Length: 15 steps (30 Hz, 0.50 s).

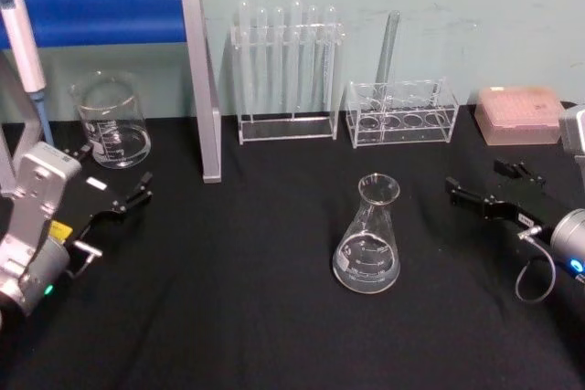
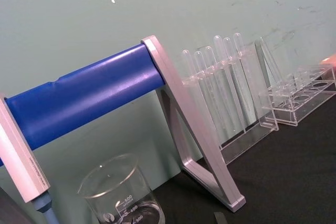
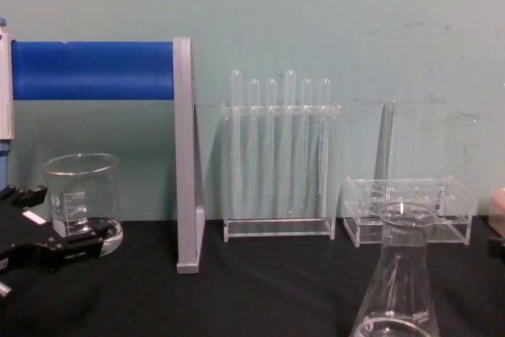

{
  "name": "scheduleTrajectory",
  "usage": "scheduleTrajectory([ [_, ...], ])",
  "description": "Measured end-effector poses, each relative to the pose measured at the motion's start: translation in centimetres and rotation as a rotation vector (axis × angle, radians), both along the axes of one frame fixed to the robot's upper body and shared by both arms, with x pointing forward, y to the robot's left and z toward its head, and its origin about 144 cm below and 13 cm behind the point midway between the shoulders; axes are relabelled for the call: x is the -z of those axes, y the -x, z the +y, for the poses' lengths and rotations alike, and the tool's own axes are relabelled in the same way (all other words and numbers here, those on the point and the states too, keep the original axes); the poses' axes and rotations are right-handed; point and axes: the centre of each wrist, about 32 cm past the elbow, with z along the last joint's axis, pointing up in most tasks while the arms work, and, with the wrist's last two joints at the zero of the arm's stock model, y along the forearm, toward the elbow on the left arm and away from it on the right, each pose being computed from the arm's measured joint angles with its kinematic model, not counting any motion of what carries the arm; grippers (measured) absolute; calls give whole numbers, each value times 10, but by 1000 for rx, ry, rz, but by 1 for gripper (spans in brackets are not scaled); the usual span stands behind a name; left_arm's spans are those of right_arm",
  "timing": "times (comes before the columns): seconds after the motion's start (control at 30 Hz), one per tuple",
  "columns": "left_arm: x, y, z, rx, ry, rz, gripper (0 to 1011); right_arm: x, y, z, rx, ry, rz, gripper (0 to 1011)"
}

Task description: Grasp the erlenmeyer flask with one hand, shake it three times, then place it back.

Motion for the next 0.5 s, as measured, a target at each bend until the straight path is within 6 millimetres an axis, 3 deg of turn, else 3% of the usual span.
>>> scheduleTrajectory([
  [0.5, 0, 0, 0, 0, 0, 0, 1001, 2, 0, 5, -23, 11, 10, 1002],
])
